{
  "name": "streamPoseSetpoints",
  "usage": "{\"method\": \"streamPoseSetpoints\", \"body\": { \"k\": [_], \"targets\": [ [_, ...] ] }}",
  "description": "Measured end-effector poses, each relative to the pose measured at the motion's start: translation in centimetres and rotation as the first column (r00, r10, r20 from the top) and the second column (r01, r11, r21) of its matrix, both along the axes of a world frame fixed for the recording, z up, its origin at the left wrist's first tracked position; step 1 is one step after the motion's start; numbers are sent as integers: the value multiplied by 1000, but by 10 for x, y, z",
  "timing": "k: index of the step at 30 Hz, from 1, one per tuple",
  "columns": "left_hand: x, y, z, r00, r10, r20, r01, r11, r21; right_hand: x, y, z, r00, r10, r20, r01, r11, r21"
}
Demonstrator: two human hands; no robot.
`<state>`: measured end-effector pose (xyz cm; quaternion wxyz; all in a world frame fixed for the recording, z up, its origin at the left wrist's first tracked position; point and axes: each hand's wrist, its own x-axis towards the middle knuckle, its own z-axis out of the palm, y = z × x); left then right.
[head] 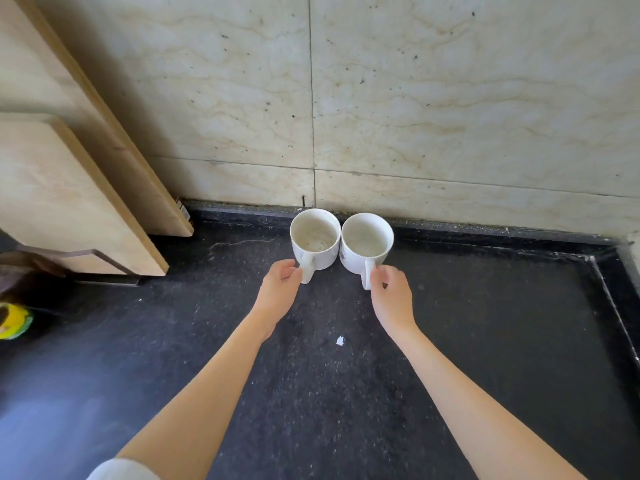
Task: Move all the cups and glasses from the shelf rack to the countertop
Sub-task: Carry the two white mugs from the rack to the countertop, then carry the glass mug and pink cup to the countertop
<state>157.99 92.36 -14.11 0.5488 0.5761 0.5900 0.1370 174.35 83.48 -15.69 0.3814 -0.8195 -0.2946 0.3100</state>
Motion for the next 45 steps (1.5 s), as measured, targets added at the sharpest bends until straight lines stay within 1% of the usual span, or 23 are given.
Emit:
{"method": "streamPoseSetpoints", "body": {
  "k": [3,5,8,10,13,15,18,21,26,29,32,36,39,45],
  "targets": [
    [-35,-22,17,994,-64,-87,72,992,102,-21,-14,22,987,42,157,-49,998,43],
    [-65,-36,32,992,-61,-110,82,977,196,-42,-22,44,963,123,241,-140,989,55],
    [-113,-55,63,997,-6,-78,30,953,302,-79,-28,75,876,298,380,-335,941,34],
    [-157,-73,90,996,43,-84,-8,925,380,-117,-32,97,782,424,456,-467,884,-20],
    [-228,-108,126,976,122,-181,-7,846,534,-187,-41,129,625,565,539,-651,758,-39],
    [-278,-136,146,942,200,-269,5,794,608,-238,-50,148,525,624,579,-745,666,-41],
    [-360,-194,165,849,342,-404,9,754,657,-320,-75,169,370,684,628,-859,509,-49],
    [-442,-271,178,745,466,-478,-27,736,677,-407,-113,186,231,717,658,-938,343,-44],
    [-560,-413,190,568,625,-535,-175,727,664,-544,-203,203,49,713,699,-995,93,-25],
    [-610,-497,195,450,706,-546,-263,689,675,-614,-261,213,-52,691,721,-998,-65,-9],
    [-651,-570,199,334,759,-558,-342,650,679,-677,-312,221,-123,662,739,-980,-197,13],
    [-698,-647,202,208,795,-570,-467,593,656,-752,-365,229,-205,612,763,-937,-347,27],
    [-734,-693,204,124,812,-571,-529,541,654,-805,-396,233,-272,577,770,-894,-449,20],
    [-808,-763,199,-20,826,-563,-612,435,660,-922,-445,236,-374,484,791,-805,-593,-18]
  ]
}}
